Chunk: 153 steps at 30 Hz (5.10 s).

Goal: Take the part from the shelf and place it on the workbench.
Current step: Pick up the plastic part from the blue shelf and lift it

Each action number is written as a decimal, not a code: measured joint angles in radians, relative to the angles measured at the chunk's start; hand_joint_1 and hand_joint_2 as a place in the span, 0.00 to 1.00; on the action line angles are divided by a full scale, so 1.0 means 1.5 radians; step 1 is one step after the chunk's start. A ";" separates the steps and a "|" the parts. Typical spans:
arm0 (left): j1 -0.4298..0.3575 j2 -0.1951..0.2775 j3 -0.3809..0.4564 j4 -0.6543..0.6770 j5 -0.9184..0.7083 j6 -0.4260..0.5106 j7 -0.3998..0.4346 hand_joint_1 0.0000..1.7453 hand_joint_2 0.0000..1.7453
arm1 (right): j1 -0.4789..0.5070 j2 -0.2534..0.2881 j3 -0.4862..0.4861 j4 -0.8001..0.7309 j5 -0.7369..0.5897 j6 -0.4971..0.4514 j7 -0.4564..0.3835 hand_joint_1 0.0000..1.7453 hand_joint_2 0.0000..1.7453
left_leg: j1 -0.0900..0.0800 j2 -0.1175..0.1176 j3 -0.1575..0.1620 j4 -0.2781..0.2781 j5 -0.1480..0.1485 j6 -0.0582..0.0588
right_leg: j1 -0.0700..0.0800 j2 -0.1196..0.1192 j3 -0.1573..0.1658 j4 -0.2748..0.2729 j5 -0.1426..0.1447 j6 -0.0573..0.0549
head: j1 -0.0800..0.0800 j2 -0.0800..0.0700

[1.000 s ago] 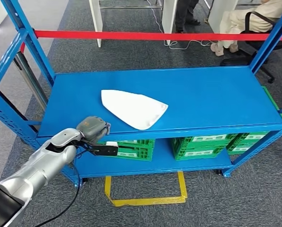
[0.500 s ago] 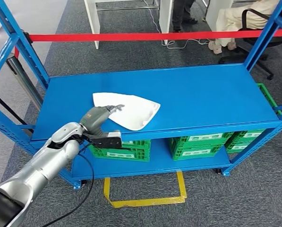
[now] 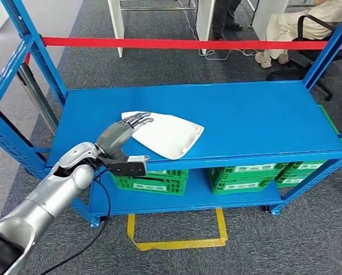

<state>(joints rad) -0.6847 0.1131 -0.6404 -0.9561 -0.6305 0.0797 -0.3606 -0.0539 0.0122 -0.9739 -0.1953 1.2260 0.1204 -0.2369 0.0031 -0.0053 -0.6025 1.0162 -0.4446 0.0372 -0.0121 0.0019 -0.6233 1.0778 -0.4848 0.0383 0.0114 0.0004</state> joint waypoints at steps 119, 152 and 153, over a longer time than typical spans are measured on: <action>-0.027 0.019 0.035 0.191 -0.134 0.065 0.099 0.00 1.00 | -0.001 0.002 -0.033 0.001 0.004 -0.001 0.010 0.00 1.00 | 0.002 0.002 0.002 -0.004 0.002 -0.001 | -0.005 0.000 -0.009 0.007 -0.019 0.002 | 0.003 0.000; -0.003 -0.001 0.047 0.204 -0.125 0.094 0.046 1.00 1.00 | -0.004 0.002 -0.033 0.001 0.013 -0.004 0.008 0.00 1.00 | 0.002 0.002 0.004 -0.004 0.000 0.002 | -0.004 0.000 -0.055 0.108 -0.065 0.004 | 0.002 0.000; 0.001 -0.002 0.047 0.204 -0.124 0.091 0.045 1.00 1.00 | -0.003 0.002 -0.033 0.001 0.013 -0.005 0.008 0.00 1.00 | 0.001 0.002 0.004 -0.004 0.000 0.003 | -0.004 0.000 -0.069 0.135 -0.070 0.005 | 0.002 0.000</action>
<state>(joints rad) -0.6832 0.1094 -0.5703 -0.6508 -0.8159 0.2169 -0.2937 -0.0587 0.0149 -1.0235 -0.1938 1.2456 0.1134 -0.2245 0.0052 -0.0027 -0.5966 1.0104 -0.4447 0.0410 -0.0180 0.0017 -0.7266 1.2803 -0.5897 0.0452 0.0147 0.0004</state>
